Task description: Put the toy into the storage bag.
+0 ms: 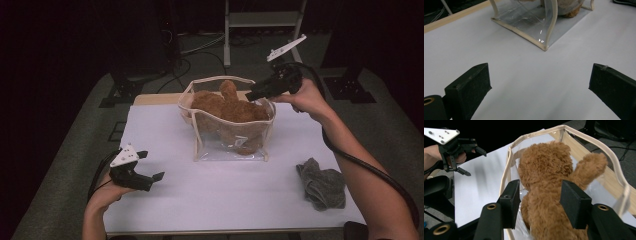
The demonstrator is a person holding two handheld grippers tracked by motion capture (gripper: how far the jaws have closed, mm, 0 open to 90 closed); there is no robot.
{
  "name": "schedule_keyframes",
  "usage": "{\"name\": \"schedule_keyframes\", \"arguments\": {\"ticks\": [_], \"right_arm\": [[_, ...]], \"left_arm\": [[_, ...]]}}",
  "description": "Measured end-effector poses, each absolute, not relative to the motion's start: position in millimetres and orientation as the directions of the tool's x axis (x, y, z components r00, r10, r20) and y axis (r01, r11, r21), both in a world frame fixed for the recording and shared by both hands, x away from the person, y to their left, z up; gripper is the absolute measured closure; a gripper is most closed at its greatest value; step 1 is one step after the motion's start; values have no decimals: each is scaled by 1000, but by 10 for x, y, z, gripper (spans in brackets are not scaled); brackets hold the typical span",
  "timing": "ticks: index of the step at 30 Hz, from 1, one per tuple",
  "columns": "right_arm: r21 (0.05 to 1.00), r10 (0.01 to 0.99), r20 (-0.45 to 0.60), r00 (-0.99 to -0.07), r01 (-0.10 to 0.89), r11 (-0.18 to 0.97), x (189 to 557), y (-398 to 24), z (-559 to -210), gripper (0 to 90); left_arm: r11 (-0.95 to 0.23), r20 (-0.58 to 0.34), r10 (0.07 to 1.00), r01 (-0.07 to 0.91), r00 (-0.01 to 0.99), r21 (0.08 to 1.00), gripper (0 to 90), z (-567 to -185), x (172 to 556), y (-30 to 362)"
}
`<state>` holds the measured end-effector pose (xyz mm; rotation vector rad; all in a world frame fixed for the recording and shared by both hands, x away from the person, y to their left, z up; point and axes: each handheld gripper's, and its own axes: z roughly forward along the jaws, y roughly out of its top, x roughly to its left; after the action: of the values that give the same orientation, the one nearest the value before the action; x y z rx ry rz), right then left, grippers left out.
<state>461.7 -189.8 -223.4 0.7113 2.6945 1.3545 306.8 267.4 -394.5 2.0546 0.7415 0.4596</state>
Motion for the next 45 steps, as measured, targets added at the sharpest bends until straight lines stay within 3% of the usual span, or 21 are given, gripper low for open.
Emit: {"name": "schedule_keyframes", "arguments": {"ticks": [19, 45], "right_arm": [[808, 455, 171, -874, 388, 443, 4378, -2356, -2235, 432], [811, 526, 229, -819, 460, 362, 4135, -2983, -2594, 369]], "left_arm": [[-430, 35, 660, 340, 750, 837, 29, -3966, 3072, 2676], [-432, 30, 661, 348, 750, 832, 29, -3991, 3078, 2669]]}}
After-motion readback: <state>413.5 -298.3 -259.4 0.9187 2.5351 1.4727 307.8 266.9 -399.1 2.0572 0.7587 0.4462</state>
